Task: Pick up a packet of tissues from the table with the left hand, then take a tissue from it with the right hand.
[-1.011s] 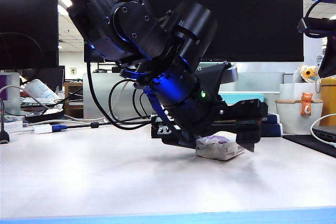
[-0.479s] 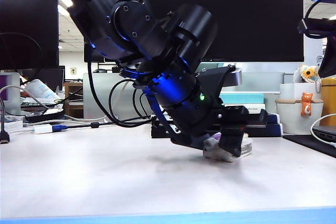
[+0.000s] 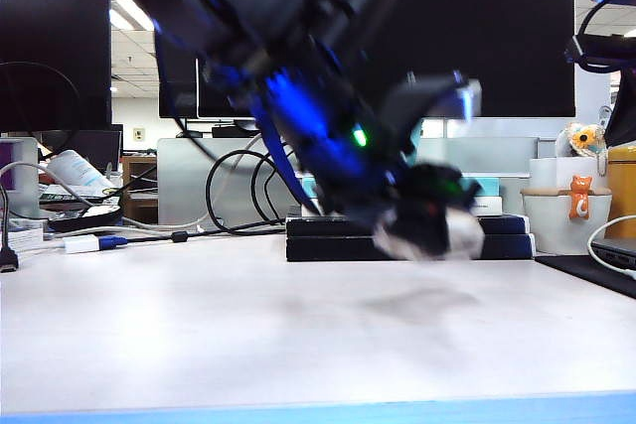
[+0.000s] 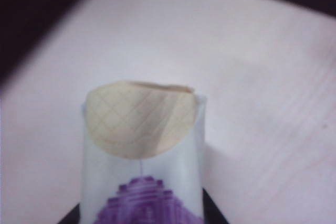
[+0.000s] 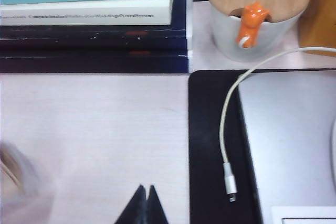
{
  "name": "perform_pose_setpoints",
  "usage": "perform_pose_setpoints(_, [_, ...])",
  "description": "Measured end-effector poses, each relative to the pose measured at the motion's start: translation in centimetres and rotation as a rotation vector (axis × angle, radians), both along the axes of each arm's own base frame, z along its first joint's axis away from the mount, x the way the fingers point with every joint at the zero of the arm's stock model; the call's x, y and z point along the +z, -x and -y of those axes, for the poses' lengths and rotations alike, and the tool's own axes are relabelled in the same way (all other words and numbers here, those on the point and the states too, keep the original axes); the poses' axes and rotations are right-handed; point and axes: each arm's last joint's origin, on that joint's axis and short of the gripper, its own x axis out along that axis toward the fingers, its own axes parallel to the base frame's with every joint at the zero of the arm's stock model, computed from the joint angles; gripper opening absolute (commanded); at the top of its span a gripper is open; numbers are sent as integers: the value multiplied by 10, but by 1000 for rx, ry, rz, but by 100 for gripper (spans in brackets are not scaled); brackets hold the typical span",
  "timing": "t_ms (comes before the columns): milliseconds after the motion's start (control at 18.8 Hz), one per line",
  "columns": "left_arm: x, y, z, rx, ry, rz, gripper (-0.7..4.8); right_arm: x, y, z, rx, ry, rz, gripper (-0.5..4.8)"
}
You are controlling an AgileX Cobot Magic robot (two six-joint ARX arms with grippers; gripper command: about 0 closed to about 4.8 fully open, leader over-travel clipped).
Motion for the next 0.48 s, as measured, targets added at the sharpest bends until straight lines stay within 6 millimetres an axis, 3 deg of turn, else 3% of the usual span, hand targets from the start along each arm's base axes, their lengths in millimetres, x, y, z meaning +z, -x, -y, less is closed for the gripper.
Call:
perform_pose_setpoints(160, [14, -7, -13, -39, -14, 16, 232, -4, 2, -1, 36, -12, -48, -1])
perform_pose_setpoints(372, [27, -15, -33, -239, 12, -31, 232, -5, 6, -7, 260, -154, -101, 8])
perform_pose_setpoints(479, [33, -18, -42, -318, 35, -56, 232, -4, 6, -6, 330, -248, -126, 138])
